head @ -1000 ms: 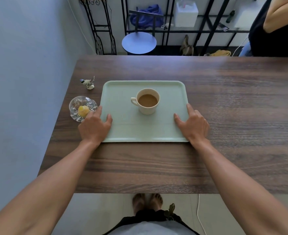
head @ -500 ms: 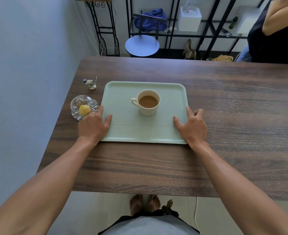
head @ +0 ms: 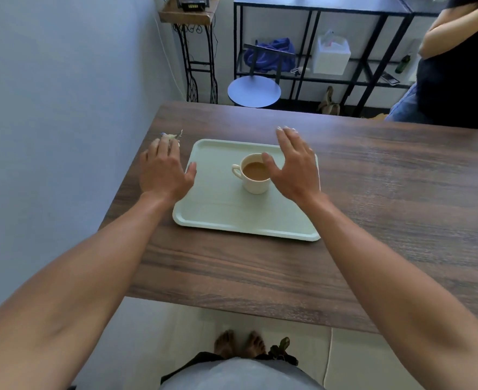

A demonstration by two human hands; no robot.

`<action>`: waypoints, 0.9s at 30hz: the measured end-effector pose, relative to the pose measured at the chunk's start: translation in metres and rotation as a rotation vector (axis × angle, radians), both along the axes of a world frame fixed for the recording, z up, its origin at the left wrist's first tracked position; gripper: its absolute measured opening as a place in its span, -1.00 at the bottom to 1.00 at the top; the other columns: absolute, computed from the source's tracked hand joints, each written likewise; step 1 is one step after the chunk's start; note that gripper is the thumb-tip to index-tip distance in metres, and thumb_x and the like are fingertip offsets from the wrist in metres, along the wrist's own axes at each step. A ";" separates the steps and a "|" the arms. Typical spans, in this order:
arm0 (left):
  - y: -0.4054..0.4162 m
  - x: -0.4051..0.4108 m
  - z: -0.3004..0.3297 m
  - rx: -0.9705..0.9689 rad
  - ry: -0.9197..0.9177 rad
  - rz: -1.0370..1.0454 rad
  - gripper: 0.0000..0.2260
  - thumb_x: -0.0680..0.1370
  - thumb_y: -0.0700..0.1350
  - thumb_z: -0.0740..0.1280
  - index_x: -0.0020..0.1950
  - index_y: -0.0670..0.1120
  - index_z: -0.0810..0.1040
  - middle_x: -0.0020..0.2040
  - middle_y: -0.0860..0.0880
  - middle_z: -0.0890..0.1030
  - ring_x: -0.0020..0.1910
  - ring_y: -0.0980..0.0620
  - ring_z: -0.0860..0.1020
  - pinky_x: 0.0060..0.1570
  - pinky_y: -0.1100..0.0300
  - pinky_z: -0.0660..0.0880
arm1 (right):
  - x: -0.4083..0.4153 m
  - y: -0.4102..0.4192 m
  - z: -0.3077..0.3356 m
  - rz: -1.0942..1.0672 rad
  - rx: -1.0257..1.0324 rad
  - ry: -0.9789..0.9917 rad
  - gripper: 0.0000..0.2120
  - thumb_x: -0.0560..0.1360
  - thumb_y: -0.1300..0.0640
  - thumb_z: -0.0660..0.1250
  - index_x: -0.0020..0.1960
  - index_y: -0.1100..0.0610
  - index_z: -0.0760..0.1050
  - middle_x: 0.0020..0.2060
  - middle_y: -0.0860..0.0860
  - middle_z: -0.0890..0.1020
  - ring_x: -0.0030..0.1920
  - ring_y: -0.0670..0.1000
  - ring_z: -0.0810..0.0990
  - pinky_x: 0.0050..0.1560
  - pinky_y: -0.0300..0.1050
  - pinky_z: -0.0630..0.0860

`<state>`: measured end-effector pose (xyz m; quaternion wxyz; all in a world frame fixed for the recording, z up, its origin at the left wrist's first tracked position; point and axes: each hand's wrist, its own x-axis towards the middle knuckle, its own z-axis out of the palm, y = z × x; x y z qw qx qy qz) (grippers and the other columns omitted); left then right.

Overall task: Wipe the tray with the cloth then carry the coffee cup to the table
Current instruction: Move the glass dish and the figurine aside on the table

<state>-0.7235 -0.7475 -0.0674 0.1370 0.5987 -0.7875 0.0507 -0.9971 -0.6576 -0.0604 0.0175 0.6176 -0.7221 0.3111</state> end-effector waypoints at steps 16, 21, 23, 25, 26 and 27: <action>-0.015 0.054 -0.001 0.053 0.075 0.136 -0.25 0.57 0.27 0.22 0.60 -0.19 0.23 0.59 -0.20 0.29 0.57 -0.16 0.21 0.50 -0.07 0.14 | 0.137 -0.141 0.013 0.434 0.132 0.084 -0.39 0.60 0.00 0.31 0.56 0.23 0.29 0.54 0.13 0.36 0.55 0.14 0.26 0.51 0.11 0.23; -0.024 0.064 -0.017 0.090 0.144 0.132 -0.20 0.52 0.36 0.24 0.59 -0.14 0.25 0.56 -0.16 0.34 0.52 -0.17 0.30 0.42 -0.09 0.24 | 0.159 -0.175 -0.011 0.436 0.181 0.075 -0.42 0.60 0.02 0.34 0.54 0.21 0.32 0.51 0.11 0.40 0.53 0.15 0.30 0.48 0.12 0.28; -0.027 0.068 -0.027 0.128 0.187 0.119 -0.15 0.48 0.41 0.25 0.59 -0.11 0.25 0.53 -0.12 0.39 0.46 -0.18 0.39 0.34 -0.11 0.32 | 0.166 -0.189 -0.020 0.431 0.225 0.081 -0.42 0.60 0.02 0.37 0.54 0.17 0.32 0.51 0.10 0.41 0.51 0.17 0.32 0.44 0.14 0.28; -0.029 0.073 -0.036 0.149 0.222 0.109 -0.11 0.43 0.47 0.27 0.59 -0.07 0.26 0.47 -0.10 0.44 0.38 -0.19 0.46 0.28 -0.11 0.39 | 0.172 -0.202 -0.029 0.409 0.256 0.083 -0.46 0.58 0.03 0.38 0.51 0.14 0.37 0.46 0.11 0.47 0.46 0.20 0.38 0.37 0.16 0.29; -0.031 0.075 -0.041 0.154 0.232 0.108 -0.08 0.40 0.50 0.27 0.58 -0.06 0.27 0.45 -0.09 0.46 0.35 -0.18 0.49 0.25 -0.10 0.41 | 0.174 -0.208 -0.033 0.394 0.265 0.085 -0.49 0.57 0.03 0.38 0.47 0.13 0.41 0.41 0.12 0.51 0.41 0.22 0.41 0.33 0.16 0.30; -0.033 0.078 -0.045 0.157 0.237 0.106 -0.06 0.38 0.53 0.27 0.58 -0.04 0.28 0.43 -0.08 0.48 0.33 -0.18 0.51 0.23 -0.10 0.44 | 0.175 -0.213 -0.037 0.379 0.271 0.089 -0.53 0.56 0.04 0.38 0.42 0.13 0.45 0.35 0.13 0.54 0.37 0.23 0.45 0.29 0.14 0.32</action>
